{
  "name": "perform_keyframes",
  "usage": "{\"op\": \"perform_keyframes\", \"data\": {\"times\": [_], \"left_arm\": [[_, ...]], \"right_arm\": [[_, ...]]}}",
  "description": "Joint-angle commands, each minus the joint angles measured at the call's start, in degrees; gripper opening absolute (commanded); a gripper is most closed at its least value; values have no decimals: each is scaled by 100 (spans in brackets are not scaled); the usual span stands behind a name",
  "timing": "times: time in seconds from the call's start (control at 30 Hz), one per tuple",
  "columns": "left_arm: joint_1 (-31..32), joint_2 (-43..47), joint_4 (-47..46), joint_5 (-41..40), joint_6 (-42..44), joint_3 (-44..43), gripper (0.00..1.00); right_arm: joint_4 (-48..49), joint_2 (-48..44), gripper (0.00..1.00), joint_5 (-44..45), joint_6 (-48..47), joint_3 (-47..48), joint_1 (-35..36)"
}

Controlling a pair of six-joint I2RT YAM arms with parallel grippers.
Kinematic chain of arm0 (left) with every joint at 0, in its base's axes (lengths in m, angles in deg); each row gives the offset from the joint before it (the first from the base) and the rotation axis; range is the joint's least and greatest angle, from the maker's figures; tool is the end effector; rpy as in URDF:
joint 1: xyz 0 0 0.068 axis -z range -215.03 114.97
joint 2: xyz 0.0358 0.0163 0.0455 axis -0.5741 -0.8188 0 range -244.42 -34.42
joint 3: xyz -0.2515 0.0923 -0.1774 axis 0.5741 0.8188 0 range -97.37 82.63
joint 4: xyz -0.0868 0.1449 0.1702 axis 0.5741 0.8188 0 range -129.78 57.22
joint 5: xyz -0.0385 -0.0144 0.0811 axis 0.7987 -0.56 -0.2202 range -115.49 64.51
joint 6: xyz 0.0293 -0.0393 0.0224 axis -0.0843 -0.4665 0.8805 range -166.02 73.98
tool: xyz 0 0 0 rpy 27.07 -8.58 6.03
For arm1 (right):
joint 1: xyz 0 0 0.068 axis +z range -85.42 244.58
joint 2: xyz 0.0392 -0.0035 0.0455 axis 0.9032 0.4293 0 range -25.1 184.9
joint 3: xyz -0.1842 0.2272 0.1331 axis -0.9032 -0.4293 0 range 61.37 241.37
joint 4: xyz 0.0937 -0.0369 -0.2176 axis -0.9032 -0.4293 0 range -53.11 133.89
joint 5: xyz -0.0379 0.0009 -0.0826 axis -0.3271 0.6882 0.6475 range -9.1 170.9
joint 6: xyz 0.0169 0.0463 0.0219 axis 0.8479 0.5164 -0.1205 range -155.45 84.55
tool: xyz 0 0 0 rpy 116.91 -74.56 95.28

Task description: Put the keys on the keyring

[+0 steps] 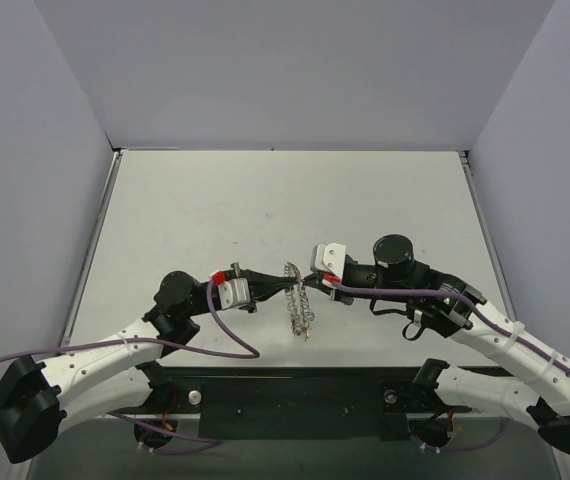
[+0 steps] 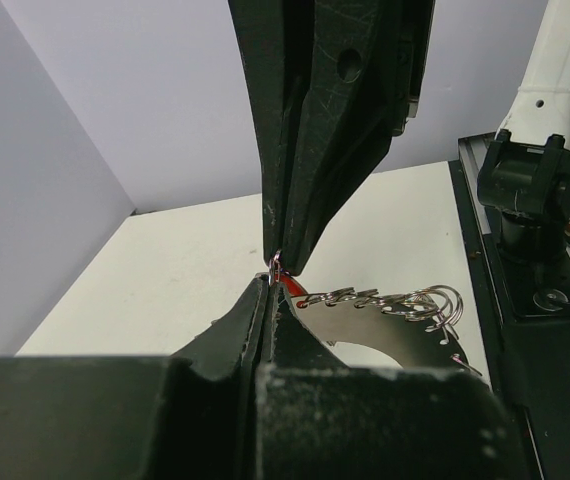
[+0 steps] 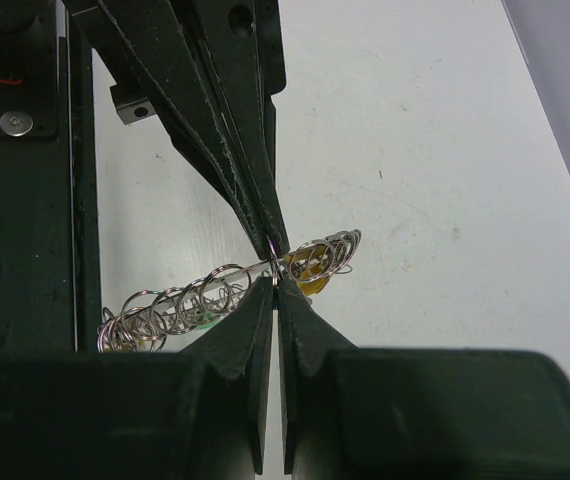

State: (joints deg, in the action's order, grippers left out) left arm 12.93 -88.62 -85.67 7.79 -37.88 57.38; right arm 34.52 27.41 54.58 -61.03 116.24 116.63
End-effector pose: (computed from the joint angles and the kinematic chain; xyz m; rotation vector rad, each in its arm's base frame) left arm 0.0917 -0.1309 0.3435 1.0640 0.8918 -0.9537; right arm 0.0817 0.1304 0.4186 -1.3383 1.1032 0.7305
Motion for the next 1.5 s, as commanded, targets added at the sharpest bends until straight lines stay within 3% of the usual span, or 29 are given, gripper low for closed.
{"op": "perform_keyframes", "data": {"times": [0.0,1.47], "left_arm": [[73,32,89,65,144,-278,0],[99,-12,695,-32,487,-436,0]], "right_arm": [[471,48,0,-259,18,340,24],[190,92,0,-338,-113,507,42]]}}
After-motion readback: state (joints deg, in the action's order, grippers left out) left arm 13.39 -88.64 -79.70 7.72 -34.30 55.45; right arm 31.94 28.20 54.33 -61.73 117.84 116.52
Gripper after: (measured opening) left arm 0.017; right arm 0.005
